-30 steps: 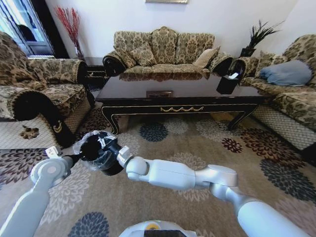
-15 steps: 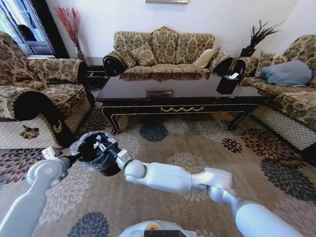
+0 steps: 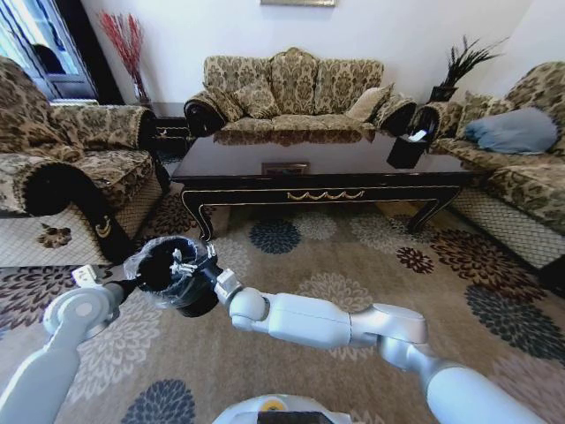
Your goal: Move to the front of the table and pick up the trash from the floor, then place it into the trash bin.
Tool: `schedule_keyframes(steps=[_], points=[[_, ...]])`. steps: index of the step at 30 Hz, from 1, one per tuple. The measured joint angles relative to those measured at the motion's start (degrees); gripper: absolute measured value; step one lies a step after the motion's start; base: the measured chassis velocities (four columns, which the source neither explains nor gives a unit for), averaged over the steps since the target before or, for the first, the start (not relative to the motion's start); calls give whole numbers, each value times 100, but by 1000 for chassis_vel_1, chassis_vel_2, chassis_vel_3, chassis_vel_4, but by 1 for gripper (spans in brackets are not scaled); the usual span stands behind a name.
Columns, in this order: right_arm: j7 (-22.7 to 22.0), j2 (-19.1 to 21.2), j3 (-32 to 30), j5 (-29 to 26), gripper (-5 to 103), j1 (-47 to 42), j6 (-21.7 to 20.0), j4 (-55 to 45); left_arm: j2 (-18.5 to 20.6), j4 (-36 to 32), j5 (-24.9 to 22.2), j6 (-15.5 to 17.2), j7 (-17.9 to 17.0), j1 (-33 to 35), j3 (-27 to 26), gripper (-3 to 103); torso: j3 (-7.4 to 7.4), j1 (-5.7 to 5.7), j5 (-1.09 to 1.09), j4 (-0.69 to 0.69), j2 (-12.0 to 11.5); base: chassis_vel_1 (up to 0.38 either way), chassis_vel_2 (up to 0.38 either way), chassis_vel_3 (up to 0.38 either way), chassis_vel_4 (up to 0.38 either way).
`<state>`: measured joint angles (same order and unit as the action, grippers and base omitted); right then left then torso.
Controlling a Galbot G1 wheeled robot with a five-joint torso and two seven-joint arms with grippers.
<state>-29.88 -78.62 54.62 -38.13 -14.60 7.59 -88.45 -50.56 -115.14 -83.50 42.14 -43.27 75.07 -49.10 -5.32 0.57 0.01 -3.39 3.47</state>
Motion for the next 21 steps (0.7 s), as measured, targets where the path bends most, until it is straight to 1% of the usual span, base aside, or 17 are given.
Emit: schedule_keyframes(steps=[1,4,11,21], points=[[-18,4,17,13,99,-11,-7,16,5,-13,-1,0,0,26,-24,2,0,0,0,0,0,0,0,0,0],[-30,17,32,59,100,-30,-10,54,13,-35,-5,0,3,71,-69,2,0,0,0,0,0,0,0,0,0],[-51,112,42,129,100,-8,-31,50,42,-84,-10,0,8,146,-137,2,0,0,0,0,0,0,0,0,0],[-130,508,-69,186,100,-7,-93,-248,66,-149,-15,-1,9,189,-189,2,0,0,0,0,0,0,0,0,0]])
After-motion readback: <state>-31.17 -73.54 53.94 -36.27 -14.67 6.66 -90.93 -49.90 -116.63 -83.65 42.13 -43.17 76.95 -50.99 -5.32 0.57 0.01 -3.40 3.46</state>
